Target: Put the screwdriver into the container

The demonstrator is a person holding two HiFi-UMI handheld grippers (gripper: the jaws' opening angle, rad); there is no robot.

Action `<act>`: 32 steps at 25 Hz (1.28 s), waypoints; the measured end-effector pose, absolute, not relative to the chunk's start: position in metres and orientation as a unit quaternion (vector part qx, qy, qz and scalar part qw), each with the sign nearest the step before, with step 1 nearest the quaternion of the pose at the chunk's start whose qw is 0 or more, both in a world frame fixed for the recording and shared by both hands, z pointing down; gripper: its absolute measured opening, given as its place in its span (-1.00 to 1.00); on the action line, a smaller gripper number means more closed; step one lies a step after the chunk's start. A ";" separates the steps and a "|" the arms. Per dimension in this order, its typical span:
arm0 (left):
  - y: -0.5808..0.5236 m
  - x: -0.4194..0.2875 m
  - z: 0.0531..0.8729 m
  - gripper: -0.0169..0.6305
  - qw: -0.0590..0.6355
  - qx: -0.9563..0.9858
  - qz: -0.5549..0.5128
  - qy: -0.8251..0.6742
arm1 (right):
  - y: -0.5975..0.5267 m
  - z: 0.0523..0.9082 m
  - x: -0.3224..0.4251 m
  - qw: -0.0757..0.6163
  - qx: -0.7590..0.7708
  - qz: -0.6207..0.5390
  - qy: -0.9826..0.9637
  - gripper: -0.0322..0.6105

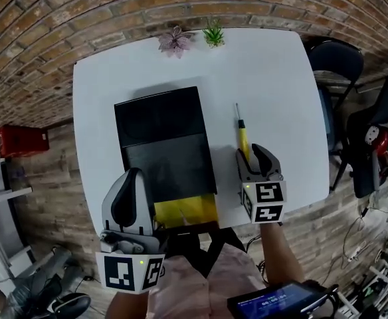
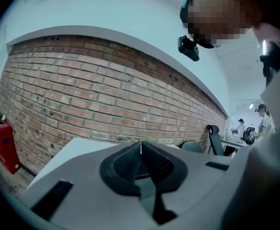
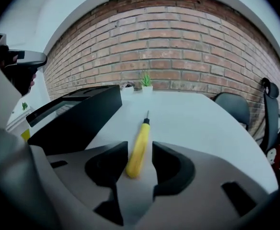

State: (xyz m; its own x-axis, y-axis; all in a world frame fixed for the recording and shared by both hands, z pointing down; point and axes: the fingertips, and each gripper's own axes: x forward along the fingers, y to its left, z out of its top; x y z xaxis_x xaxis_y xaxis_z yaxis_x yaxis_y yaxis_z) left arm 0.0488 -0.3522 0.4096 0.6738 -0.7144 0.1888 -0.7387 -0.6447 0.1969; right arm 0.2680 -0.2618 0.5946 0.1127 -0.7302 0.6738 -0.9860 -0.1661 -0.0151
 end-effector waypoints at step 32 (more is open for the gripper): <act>-0.228 -0.026 0.268 -0.91 0.051 0.849 -0.082 -0.519 | -0.235 0.398 0.192 0.160 0.633 0.150 -0.743 -0.66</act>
